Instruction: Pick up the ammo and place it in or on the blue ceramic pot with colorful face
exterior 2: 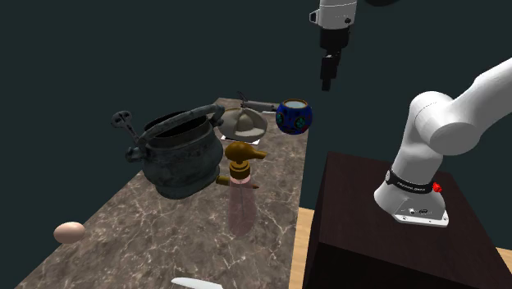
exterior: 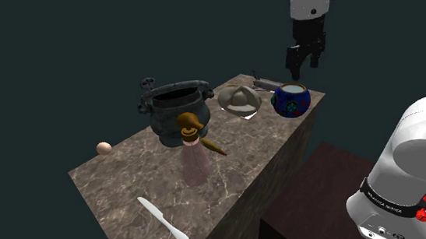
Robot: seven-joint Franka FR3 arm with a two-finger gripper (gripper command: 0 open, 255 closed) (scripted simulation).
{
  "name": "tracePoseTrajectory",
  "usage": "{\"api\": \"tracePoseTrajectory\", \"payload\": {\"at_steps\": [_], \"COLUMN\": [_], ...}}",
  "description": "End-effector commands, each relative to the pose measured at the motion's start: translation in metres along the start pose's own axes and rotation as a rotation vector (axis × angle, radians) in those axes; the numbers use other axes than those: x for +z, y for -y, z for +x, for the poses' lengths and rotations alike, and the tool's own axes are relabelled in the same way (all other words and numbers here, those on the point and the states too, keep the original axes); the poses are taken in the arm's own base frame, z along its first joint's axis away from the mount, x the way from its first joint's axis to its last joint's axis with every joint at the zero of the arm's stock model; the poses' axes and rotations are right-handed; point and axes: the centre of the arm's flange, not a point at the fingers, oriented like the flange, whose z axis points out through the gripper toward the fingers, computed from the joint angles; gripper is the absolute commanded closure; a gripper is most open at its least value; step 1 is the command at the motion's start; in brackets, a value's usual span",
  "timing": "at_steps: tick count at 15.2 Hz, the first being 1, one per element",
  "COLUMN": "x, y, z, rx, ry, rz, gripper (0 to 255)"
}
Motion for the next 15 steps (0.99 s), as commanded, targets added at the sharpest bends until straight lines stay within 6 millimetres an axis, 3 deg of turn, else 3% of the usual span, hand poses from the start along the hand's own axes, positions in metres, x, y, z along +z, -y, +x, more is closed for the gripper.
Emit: {"api": "tracePoseTrajectory", "payload": {"at_steps": [1,15], "x": [0.0,0.11], "y": [0.0,0.101], "z": [0.0,0.093], "rx": [0.0,-0.05], "ry": [0.0,-0.041], "rz": [0.0,0.064], "gripper": [0,0]}}
